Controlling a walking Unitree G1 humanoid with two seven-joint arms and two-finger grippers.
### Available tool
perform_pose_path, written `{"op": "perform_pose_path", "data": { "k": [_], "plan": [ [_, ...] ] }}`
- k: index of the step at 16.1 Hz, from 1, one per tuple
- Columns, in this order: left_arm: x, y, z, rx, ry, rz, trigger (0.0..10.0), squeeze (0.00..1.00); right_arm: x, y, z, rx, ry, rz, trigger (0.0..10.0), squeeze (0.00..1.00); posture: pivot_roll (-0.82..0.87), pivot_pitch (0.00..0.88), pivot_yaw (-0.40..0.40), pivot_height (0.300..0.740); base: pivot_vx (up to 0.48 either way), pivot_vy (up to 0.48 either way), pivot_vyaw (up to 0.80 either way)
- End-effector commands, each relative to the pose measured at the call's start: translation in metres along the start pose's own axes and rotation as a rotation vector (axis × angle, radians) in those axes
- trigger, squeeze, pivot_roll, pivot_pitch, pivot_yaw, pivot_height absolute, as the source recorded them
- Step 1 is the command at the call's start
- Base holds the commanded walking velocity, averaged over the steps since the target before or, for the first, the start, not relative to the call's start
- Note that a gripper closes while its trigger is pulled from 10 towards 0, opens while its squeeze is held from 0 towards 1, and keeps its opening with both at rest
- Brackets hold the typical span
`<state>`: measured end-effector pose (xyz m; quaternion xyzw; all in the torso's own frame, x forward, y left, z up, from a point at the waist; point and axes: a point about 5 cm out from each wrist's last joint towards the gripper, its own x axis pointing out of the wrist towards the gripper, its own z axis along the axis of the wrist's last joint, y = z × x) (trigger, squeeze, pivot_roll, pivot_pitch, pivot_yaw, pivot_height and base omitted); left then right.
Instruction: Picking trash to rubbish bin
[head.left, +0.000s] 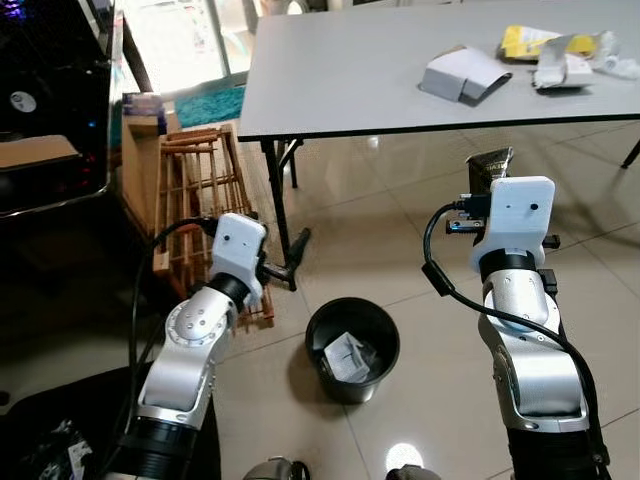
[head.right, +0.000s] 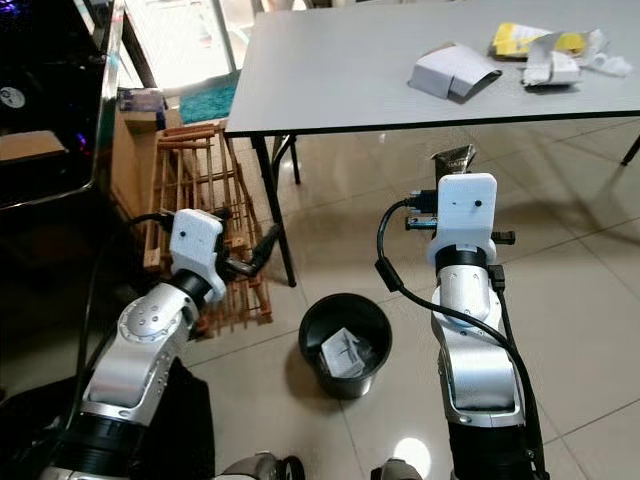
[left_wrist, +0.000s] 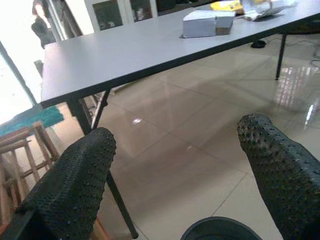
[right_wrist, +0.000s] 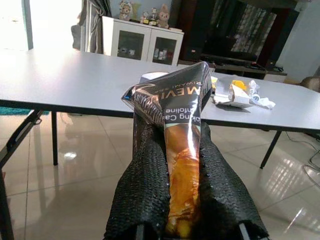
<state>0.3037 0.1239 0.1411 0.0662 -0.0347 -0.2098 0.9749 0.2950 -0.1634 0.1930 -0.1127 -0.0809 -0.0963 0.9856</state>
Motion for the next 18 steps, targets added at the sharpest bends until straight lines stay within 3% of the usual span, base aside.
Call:
{"op": "perform_pose_path", "data": {
  "k": [1, 3, 18],
  "plan": [
    [-0.002, -0.003, 0.003, 0.018, -0.018, -0.017, 10.0, 0.0, 0.0, -0.001, 0.004, -0.002, -0.024, 0.0, 10.0, 0.0, -0.05, 0.116, 0.075, 0.74, 0.0, -0.446, 0.0],
    [-0.002, -0.003, 0.003, 0.018, -0.015, -0.017, 10.0, 0.0, 0.001, -0.001, 0.004, -0.002, -0.023, 0.0, 10.0, 0.0, -0.05, 0.115, 0.075, 0.74, 0.0, -0.457, 0.0],
    [-0.008, -0.006, -0.008, 0.038, 0.01, 0.001, 10.0, 0.0, -0.005, 0.018, -0.006, 0.035, 0.051, 0.092, 10.0, 0.0, -0.05, 0.152, 0.078, 0.74, 0.0, 0.0, 0.0]
  ]
}}
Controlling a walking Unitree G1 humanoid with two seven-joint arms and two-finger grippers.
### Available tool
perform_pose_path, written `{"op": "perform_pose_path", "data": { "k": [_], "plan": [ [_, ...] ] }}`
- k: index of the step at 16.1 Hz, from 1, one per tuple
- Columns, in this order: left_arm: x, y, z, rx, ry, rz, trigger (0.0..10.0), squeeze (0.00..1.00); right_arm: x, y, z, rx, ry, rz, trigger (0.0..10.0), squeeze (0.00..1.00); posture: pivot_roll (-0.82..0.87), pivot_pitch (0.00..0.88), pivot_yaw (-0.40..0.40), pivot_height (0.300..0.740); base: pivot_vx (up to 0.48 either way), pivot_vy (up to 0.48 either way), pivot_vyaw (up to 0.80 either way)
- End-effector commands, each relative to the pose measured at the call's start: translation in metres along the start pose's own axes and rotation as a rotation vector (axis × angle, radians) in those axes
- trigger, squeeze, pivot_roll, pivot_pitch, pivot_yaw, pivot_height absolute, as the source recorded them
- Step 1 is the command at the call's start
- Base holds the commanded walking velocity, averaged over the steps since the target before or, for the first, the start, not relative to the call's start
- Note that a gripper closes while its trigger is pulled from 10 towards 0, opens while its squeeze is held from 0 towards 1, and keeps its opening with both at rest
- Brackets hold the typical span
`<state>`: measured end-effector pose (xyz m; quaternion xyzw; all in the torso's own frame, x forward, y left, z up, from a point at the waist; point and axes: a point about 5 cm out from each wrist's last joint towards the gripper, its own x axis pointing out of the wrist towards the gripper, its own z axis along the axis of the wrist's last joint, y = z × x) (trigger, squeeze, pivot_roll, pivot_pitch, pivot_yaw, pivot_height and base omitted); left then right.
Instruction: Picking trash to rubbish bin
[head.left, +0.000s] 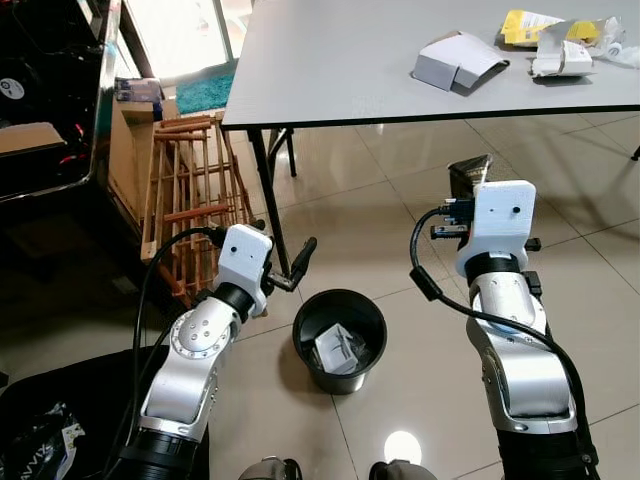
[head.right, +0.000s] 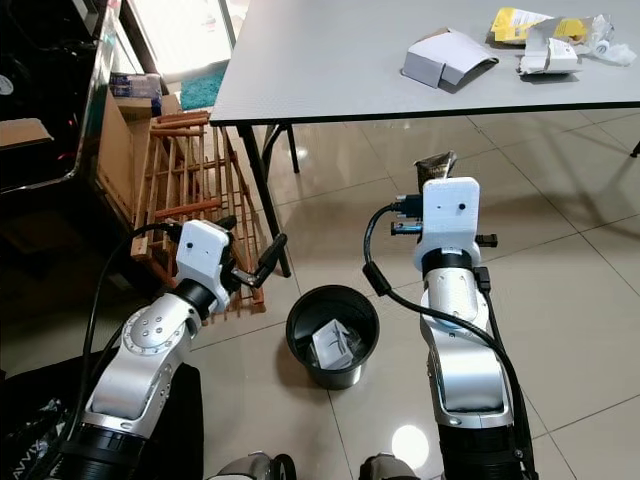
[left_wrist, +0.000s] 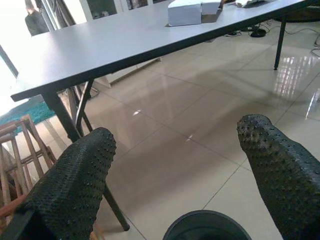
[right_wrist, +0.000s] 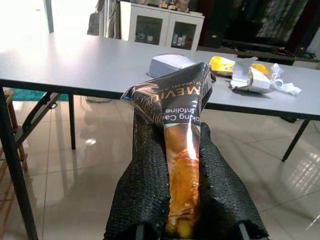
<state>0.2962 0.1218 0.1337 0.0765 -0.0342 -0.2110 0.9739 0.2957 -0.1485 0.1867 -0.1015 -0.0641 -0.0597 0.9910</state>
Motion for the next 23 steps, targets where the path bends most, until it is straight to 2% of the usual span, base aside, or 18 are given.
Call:
{"op": "perform_pose_path", "data": {
  "k": [1, 2, 4, 8, 12, 17, 23],
  "plan": [
    [-0.001, 0.0, -0.002, 0.017, 0.005, 0.004, 10.0, 0.0, -0.001, 0.003, -0.006, 0.024, 0.044, 0.016, 10.0, 0.0, -0.05, 0.154, 0.076, 0.74, 0.0, 0.0, 0.0],
    [-0.001, -0.001, -0.003, 0.018, 0.008, 0.003, 10.0, 0.0, -0.002, 0.004, -0.015, 0.084, 0.106, 0.014, 10.0, 0.0, -0.05, 0.163, 0.075, 0.74, 0.0, 0.0, 0.0],
    [-0.002, 0.0, -0.007, 0.023, 0.021, 0.007, 10.0, 0.0, -0.006, 0.008, -0.025, 0.138, 0.169, 0.022, 10.0, 0.0, -0.04, 0.176, 0.075, 0.74, 0.0, 0.0, 0.0],
    [-0.013, 0.005, -0.029, 0.071, 0.094, 0.063, 10.0, 0.0, -0.017, 0.023, -0.052, 0.179, 0.298, 0.071, 10.0, 0.0, -0.03, 0.224, 0.071, 0.74, 0.0, 0.0, 0.0],
    [-0.022, 0.003, -0.042, 0.058, 0.146, 0.059, 10.0, 0.0, -0.027, 0.029, -0.079, 0.24, 0.43, 0.057, 10.0, 0.0, -0.01, 0.262, 0.065, 0.74, 0.0, 0.0, 0.0],
    [-0.033, -0.008, -0.056, 0.054, 0.189, 0.021, 10.0, 0.0, -0.043, 0.025, -0.109, 0.311, 0.585, -0.018, 10.0, 0.0, -0.01, 0.286, 0.073, 0.74, 0.0, 0.0, 0.0],
    [-0.031, -0.014, -0.063, 0.057, 0.221, -0.024, 10.0, 0.0, -0.051, 0.018, -0.123, 0.342, 0.652, -0.071, 10.0, 0.0, -0.03, 0.278, 0.077, 0.74, 0.0, 0.0, 0.0]
  ]
}}
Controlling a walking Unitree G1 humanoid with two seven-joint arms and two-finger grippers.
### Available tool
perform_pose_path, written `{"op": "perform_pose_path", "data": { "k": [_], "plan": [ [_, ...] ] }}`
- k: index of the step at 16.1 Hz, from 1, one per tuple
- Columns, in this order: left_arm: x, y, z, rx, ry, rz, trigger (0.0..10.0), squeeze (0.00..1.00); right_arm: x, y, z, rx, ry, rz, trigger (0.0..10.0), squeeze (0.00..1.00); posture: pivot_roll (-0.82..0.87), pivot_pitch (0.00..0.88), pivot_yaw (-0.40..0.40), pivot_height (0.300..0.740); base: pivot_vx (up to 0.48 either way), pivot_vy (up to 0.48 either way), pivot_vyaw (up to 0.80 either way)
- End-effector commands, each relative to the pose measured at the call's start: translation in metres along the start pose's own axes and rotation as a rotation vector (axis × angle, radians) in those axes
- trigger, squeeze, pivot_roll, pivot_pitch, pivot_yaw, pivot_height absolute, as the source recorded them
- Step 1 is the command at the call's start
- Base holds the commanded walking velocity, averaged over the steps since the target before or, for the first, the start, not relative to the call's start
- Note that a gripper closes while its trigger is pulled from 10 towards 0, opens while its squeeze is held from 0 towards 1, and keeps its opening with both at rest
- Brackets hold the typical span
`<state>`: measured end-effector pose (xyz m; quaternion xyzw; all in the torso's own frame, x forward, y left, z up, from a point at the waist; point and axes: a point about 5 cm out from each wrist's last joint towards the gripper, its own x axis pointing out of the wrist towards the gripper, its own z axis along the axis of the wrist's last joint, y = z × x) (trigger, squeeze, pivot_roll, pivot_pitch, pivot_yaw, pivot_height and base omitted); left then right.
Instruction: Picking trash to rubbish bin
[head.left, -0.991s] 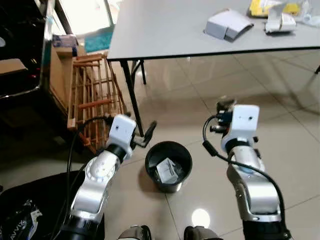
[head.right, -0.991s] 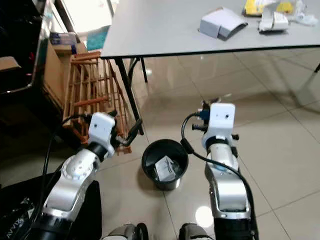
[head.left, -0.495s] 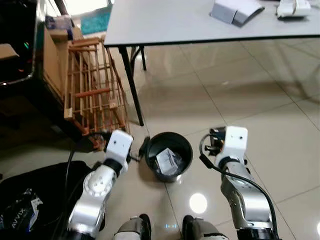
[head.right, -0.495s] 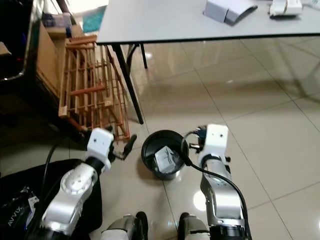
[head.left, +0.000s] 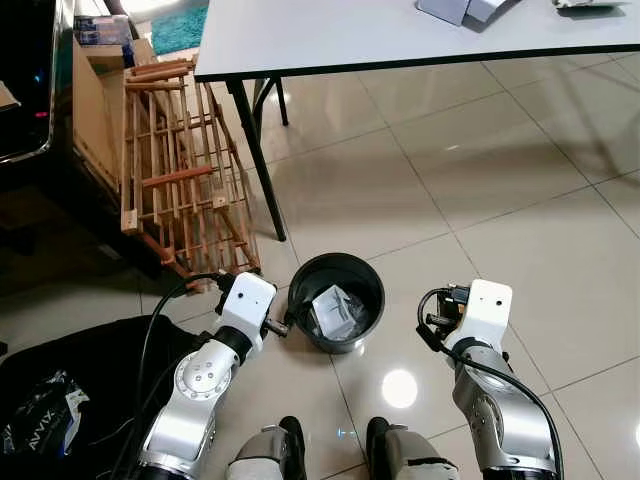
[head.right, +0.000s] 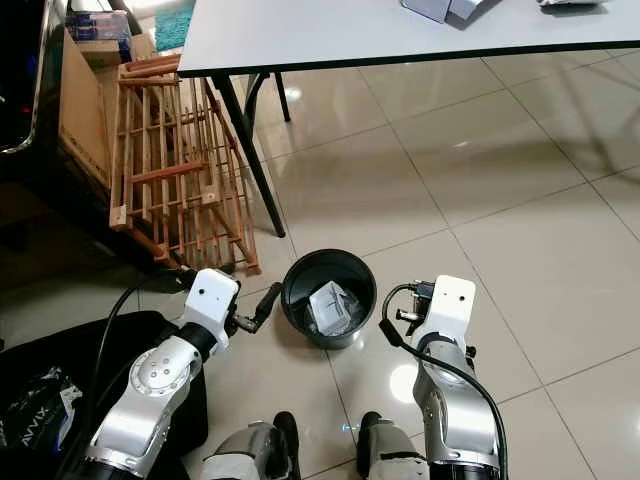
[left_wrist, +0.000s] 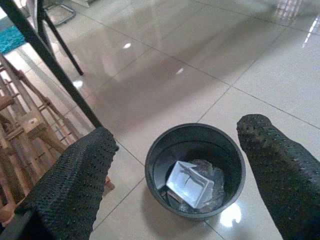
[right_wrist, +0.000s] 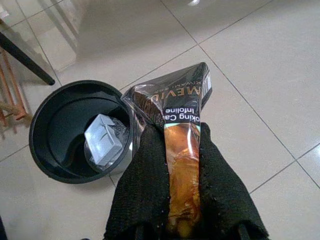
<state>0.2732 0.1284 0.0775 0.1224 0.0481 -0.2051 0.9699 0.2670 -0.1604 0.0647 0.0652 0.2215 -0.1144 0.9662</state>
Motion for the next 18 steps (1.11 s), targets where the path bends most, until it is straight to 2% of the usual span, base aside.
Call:
{"op": "perform_pose_path", "data": {
  "k": [1, 2, 3, 4, 6, 8, 11, 18],
  "plan": [
    [-0.004, -0.003, -0.012, 0.008, 0.05, -0.022, 10.0, 0.0, -0.002, 0.007, -0.011, 0.043, 0.051, 0.013, 10.0, 0.0, -0.03, 0.278, 0.077, 0.74, 0.0, 0.0, 0.0],
    [-0.004, -0.003, -0.013, 0.011, 0.053, -0.022, 10.0, 0.0, -0.001, 0.006, -0.011, 0.023, 0.051, 0.014, 10.0, 0.0, -0.03, 0.271, 0.076, 0.74, 0.0, 0.0, 0.0],
    [-0.006, -0.004, -0.014, 0.013, 0.056, -0.021, 10.0, 0.0, -0.001, 0.007, -0.01, -0.073, 0.02, 0.021, 10.0, 0.0, -0.03, 0.267, 0.076, 0.74, 0.0, 0.0, 0.0],
    [-0.008, -0.006, -0.015, 0.014, 0.058, -0.027, 10.0, 0.0, -0.001, 0.009, -0.01, -0.109, 0.012, 0.035, 10.0, 0.0, -0.03, 0.263, 0.076, 0.74, 0.0, 0.0, 0.0],
    [-0.011, -0.009, -0.017, 0.011, 0.056, -0.037, 10.0, 0.0, -0.001, 0.01, -0.013, -0.082, 0.032, 0.038, 10.0, 0.0, -0.03, 0.263, 0.076, 0.74, 0.0, 0.0, 0.0],
    [-0.007, -0.011, -0.015, -0.01, 0.046, -0.042, 10.0, 0.0, 0.0, 0.011, -0.015, -0.085, 0.041, 0.046, 10.0, 0.0, -0.03, 0.253, 0.073, 0.74, 0.0, 0.0, 0.0],
    [-0.003, -0.013, -0.008, -0.014, 0.017, -0.06, 10.0, 0.0, 0.0, 0.013, -0.015, -0.105, 0.035, 0.057, 10.0, 0.0, -0.04, 0.251, 0.07, 0.74, 0.391, 0.0, 0.0],
    [-0.005, -0.012, -0.011, -0.008, 0.024, -0.068, 10.0, 0.0, 0.001, 0.013, -0.017, -0.112, 0.042, 0.06, 10.0, 0.0, -0.03, 0.256, 0.073, 0.74, 0.416, 0.0, 0.0]
  ]
}}
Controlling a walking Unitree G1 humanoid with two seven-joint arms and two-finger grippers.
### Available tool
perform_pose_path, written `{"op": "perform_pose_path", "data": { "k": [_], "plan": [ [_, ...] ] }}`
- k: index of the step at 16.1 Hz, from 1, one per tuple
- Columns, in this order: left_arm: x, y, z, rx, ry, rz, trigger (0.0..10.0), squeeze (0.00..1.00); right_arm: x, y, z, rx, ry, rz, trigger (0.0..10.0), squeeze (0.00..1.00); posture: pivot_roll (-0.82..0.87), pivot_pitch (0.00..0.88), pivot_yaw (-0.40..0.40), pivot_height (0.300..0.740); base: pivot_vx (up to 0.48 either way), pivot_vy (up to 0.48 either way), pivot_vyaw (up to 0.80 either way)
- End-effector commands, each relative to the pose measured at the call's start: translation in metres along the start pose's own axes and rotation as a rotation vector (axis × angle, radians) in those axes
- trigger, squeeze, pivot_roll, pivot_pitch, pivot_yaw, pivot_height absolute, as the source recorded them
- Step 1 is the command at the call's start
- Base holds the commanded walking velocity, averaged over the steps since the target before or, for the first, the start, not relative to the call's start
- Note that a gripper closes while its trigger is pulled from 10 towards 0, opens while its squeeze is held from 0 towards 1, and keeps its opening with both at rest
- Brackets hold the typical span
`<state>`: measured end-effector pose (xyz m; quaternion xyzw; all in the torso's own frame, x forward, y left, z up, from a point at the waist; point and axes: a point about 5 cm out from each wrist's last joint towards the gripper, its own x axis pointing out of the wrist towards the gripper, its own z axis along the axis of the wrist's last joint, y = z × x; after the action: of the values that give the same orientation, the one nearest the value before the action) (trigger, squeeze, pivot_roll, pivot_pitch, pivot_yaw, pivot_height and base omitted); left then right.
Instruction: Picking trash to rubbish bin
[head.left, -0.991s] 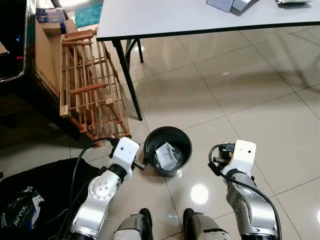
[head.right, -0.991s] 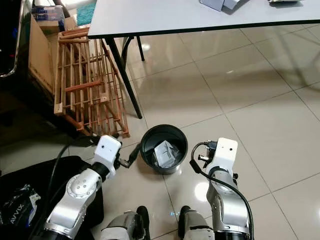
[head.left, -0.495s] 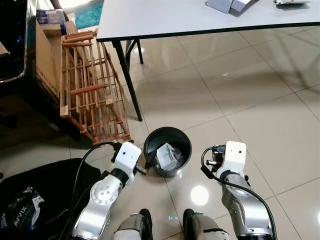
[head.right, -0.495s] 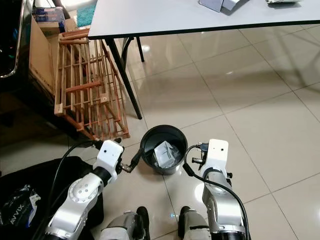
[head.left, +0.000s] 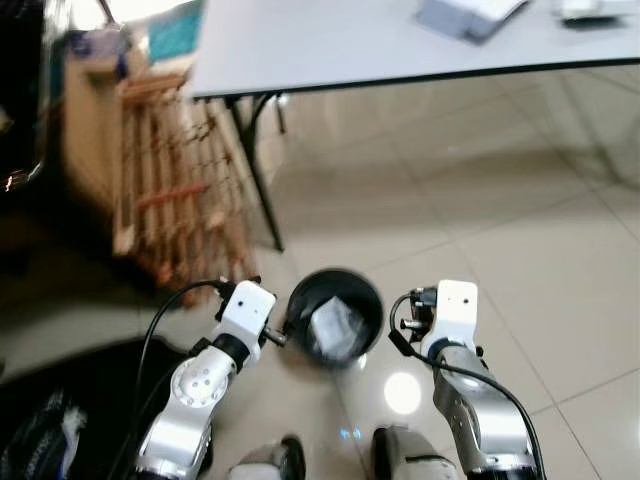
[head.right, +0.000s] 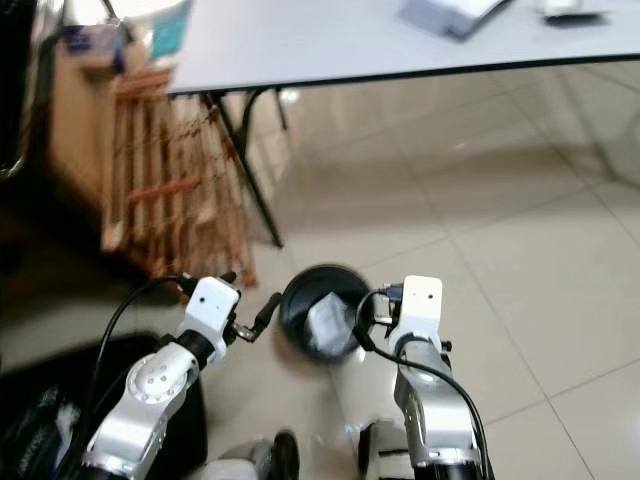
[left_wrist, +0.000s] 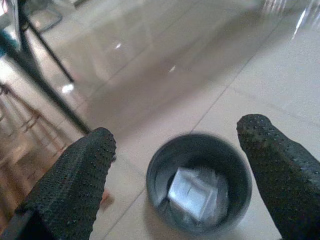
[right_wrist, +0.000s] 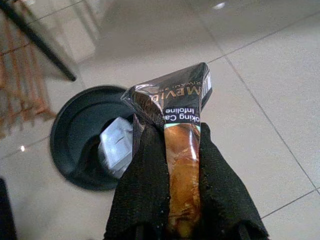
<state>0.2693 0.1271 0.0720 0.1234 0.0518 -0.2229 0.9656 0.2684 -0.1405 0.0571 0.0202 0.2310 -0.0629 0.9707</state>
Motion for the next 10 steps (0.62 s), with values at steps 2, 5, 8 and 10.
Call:
{"op": "perform_pose_path", "data": {
  "k": [2, 5, 8, 10],
  "plan": [
    [-0.0025, -0.0089, -0.0061, -0.011, 0.02, -0.036, 10.0, 0.0, -0.0003, -0.0045, -0.0087, 0.0, 0.031, -0.014, 10.0, 0.0, -0.04, 0.256, 0.074, 0.74, 0.392, 0.0, 0.0],
    [-0.0038, -0.0105, -0.0074, -0.017, 0.019, -0.046, 10.0, 0.0, 0.0004, -0.0042, -0.0098, -0.007, 0.034, -0.008, 10.0, 0.0, -0.04, 0.256, 0.074, 0.74, 0.0, 0.0, 0.0],
    [-0.005, -0.011, -0.0084, -0.022, 0.025, -0.043, 10.0, 0.0, 0.0005, -0.0032, -0.0111, -0.015, 0.04, -0.001, 10.0, 0.0, -0.03, 0.258, 0.07, 0.74, 0.0, 0.0, 0.0],
    [-0.0048, -0.0112, -0.0081, -0.026, 0.023, -0.044, 10.0, 0.0, 0.001, -0.003, -0.0121, -0.021, 0.045, 0.001, 10.0, 0.0, -0.03, 0.256, 0.071, 0.74, 0.0, 0.0, 0.0]
  ]
}}
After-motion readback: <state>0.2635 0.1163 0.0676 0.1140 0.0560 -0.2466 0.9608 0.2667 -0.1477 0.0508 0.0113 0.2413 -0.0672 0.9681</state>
